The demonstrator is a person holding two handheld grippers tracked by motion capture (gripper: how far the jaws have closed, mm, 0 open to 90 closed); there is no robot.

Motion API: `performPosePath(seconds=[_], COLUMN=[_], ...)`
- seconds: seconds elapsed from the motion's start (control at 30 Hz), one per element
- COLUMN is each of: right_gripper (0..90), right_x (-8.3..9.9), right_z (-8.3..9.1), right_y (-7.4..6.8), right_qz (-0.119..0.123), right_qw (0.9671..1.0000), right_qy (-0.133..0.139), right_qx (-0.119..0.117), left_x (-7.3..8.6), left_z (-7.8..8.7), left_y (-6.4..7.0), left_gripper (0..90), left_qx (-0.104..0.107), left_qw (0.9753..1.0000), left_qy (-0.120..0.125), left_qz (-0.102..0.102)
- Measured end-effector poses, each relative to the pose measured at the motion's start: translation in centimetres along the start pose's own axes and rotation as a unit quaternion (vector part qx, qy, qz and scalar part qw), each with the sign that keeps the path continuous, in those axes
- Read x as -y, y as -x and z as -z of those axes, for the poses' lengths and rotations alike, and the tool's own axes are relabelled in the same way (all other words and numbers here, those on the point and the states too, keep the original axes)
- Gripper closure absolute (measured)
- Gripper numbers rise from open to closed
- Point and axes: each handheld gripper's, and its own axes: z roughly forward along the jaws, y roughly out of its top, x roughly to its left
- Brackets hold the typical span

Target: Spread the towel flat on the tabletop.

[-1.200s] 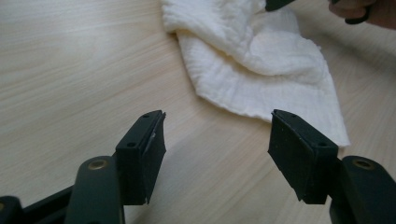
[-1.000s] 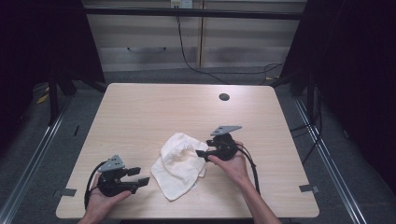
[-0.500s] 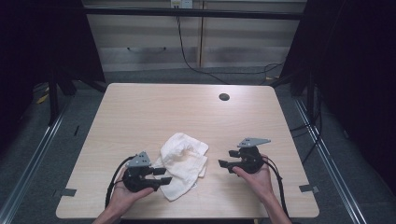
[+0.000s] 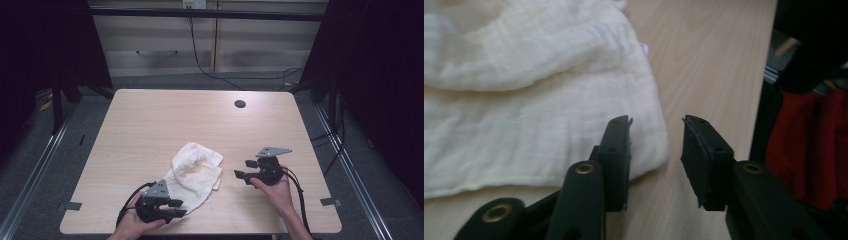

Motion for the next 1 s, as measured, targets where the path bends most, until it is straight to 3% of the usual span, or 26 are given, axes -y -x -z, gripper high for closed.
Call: performPosePath(seconds=[0.1,0.2,0.3,0.5,0.67,0.77,0.93,1.0], right_gripper=[35.7,36.2,36.2,36.1,36.1,36.1,35.8,35.5], right_x=[0.06,0.04,0.03,-0.06,-0.04,-0.05,-0.06,-0.03], right_z=[0.08,0.06,-0.05,-0.32,-0.38,-0.39,-0.32,-0.24], right_y=[0.16,0.24,0.13,-0.17,-0.16,-0.22,-0.16,-0.09], right_qz=[-0.001,-0.003,-0.002,0.000,0.002,0.003,0.003,0.001], right_qw=[1.0000,1.0000,1.0000,1.0000,0.9999,0.9999,0.9999,0.9999], right_qy=[0.001,0.002,0.006,0.005,0.005,0.005,0.007,0.010], right_qx=[0.000,-0.001,-0.003,-0.008,-0.010,-0.011,-0.011,-0.011], left_x=[0.09,0.17,0.23,0.36,0.52,0.47,0.21,-0.26], left_z=[-0.43,-0.58,-0.80,-0.95,-1.07,-1.04,-0.92,-0.29], left_y=[0.11,0.16,0.45,0.84,1.00,0.87,0.20,0.10], left_gripper=[64.4,64.3,63.6,63.3,75.5,81.0,85.1,85.1], left_qx=[-0.006,-0.005,-0.014,-0.028,-0.055,-0.059,-0.033,-0.025], left_qw=[0.9998,0.9998,0.9993,0.9985,0.9972,0.9970,0.9993,0.9993], left_qy=[-0.018,-0.014,-0.015,-0.010,-0.002,-0.004,0.005,0.027], left_qz=[-0.011,-0.013,-0.030,-0.046,-0.051,-0.050,-0.017,-0.011])
